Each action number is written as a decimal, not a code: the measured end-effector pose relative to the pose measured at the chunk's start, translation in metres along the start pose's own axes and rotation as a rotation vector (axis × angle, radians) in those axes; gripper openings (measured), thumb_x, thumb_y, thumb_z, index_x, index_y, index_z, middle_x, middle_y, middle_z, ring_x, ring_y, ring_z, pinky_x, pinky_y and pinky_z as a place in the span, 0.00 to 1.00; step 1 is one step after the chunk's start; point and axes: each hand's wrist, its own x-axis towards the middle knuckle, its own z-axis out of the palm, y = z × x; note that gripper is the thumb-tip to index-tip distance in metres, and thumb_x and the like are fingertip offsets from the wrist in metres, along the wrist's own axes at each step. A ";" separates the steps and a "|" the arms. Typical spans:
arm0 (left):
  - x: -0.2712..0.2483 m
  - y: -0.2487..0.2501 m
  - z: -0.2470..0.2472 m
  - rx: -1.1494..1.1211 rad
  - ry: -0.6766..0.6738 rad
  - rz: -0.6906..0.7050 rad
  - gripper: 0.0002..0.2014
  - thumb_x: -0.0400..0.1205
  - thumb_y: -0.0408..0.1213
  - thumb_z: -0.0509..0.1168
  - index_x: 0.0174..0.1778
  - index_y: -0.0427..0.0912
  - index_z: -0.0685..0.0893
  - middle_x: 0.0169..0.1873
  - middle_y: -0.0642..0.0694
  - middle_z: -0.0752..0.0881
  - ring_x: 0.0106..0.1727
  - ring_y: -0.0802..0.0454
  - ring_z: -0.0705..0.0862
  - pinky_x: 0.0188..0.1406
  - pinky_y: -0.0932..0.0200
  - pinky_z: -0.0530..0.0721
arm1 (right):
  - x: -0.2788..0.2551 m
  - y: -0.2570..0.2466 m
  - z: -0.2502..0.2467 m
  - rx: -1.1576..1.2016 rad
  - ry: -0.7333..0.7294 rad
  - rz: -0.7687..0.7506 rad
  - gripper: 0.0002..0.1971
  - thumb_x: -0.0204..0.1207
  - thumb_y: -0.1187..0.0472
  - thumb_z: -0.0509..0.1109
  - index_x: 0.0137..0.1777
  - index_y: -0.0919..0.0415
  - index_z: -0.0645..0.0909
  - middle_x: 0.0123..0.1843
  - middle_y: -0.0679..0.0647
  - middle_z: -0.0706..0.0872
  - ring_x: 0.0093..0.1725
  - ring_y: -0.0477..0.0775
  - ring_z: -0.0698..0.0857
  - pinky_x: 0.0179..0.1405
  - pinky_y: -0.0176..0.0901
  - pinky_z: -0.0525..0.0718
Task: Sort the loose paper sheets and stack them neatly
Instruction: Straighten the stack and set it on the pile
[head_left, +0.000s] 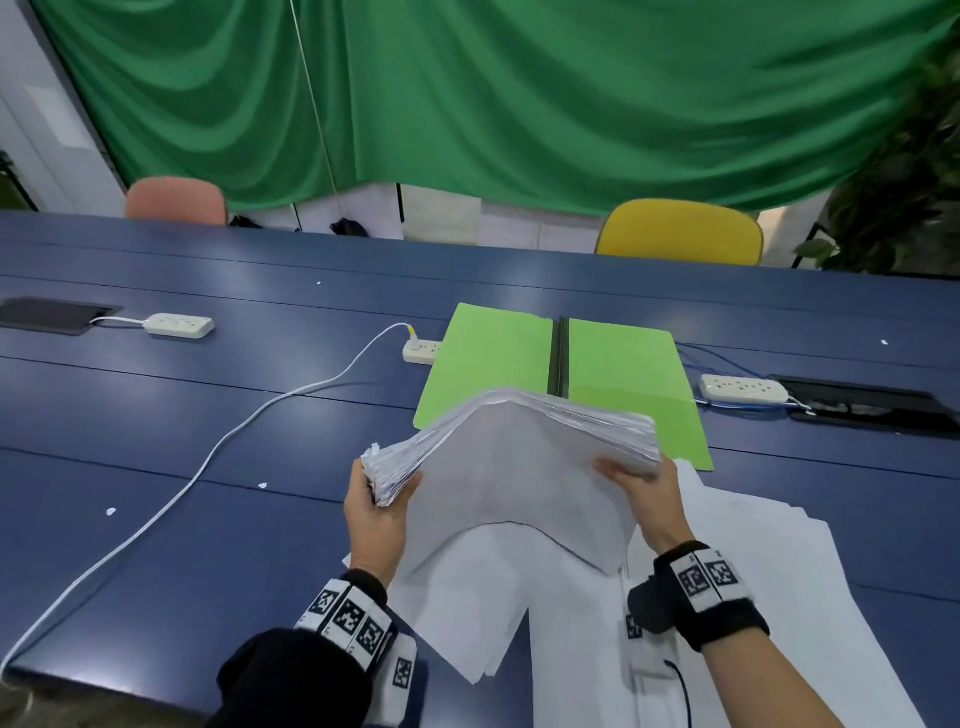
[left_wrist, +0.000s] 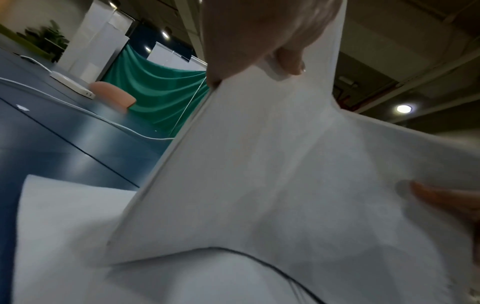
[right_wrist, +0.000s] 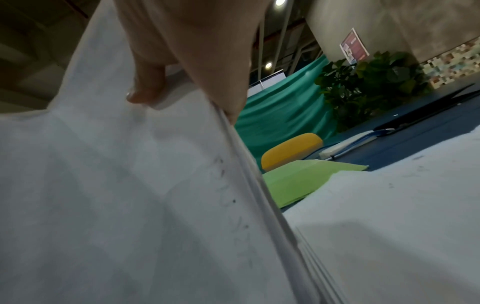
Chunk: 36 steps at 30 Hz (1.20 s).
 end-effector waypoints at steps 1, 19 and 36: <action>0.000 0.002 0.000 -0.003 0.013 0.015 0.17 0.75 0.18 0.67 0.48 0.45 0.76 0.37 0.57 0.81 0.36 0.72 0.77 0.43 0.78 0.77 | -0.001 -0.004 0.001 0.006 0.008 -0.023 0.15 0.65 0.79 0.74 0.44 0.59 0.85 0.32 0.41 0.90 0.33 0.37 0.86 0.36 0.30 0.85; -0.003 -0.002 -0.014 -0.008 0.027 -0.046 0.18 0.75 0.18 0.67 0.46 0.48 0.74 0.49 0.49 0.80 0.41 0.73 0.80 0.46 0.79 0.79 | 0.012 -0.097 0.075 -1.584 -0.450 -0.236 0.29 0.69 0.47 0.74 0.69 0.52 0.71 0.64 0.56 0.83 0.64 0.58 0.81 0.63 0.54 0.71; 0.022 0.032 0.017 -0.098 0.190 -0.149 0.39 0.72 0.40 0.74 0.74 0.37 0.62 0.68 0.38 0.75 0.68 0.44 0.77 0.71 0.54 0.73 | -0.002 -0.112 0.055 -0.301 -0.366 -0.236 0.12 0.67 0.68 0.77 0.42 0.50 0.84 0.34 0.42 0.88 0.34 0.38 0.83 0.39 0.41 0.82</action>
